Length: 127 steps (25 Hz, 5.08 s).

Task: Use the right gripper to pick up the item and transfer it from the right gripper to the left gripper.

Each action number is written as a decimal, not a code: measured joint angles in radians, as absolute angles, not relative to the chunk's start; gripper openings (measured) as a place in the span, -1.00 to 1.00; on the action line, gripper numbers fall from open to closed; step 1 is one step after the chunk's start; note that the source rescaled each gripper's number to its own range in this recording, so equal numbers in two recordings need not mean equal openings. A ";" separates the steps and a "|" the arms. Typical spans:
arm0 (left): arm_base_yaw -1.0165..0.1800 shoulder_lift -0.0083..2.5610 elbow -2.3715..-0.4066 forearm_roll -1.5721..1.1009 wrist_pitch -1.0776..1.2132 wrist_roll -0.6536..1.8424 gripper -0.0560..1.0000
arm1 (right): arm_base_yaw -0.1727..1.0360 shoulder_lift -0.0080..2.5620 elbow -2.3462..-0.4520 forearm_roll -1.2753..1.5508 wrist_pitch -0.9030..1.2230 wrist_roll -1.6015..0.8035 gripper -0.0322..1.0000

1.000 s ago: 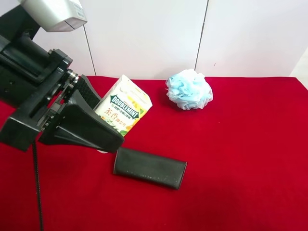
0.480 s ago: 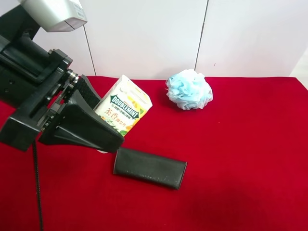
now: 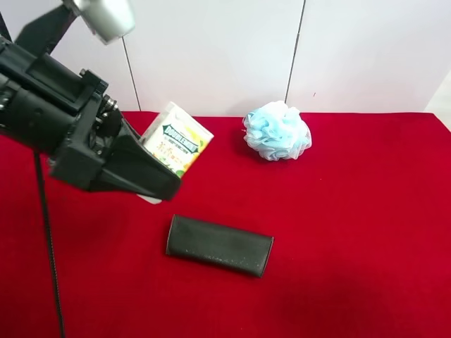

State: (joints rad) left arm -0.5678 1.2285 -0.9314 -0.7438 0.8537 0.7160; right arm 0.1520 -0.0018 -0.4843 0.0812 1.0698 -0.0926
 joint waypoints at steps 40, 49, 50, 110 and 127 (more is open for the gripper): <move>-0.399 1.813 -0.931 0.072 0.463 0.041 -0.89 | 0.152 -0.002 -0.484 0.081 1.070 -0.093 1.00; -0.399 1.844 -0.931 0.072 0.432 0.041 -0.89 | 0.152 -0.002 -0.484 0.081 1.070 -0.093 1.00; -0.399 1.846 -0.931 0.072 0.429 0.041 -0.89 | 0.152 -0.002 -0.484 0.081 1.070 -0.093 1.00; -0.399 0.221 -0.653 0.056 1.211 0.019 1.00 | 0.152 -0.002 -0.484 0.081 1.070 -0.093 1.00; -0.399 -0.005 -0.510 -0.011 1.074 0.019 1.00 | 0.152 -0.002 -0.484 0.081 1.070 -0.093 1.00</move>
State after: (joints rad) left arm -0.3986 -0.0054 -0.5101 -0.0112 1.0737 0.0191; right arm 0.1520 -0.0018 -0.4843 0.0812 1.0698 -0.0926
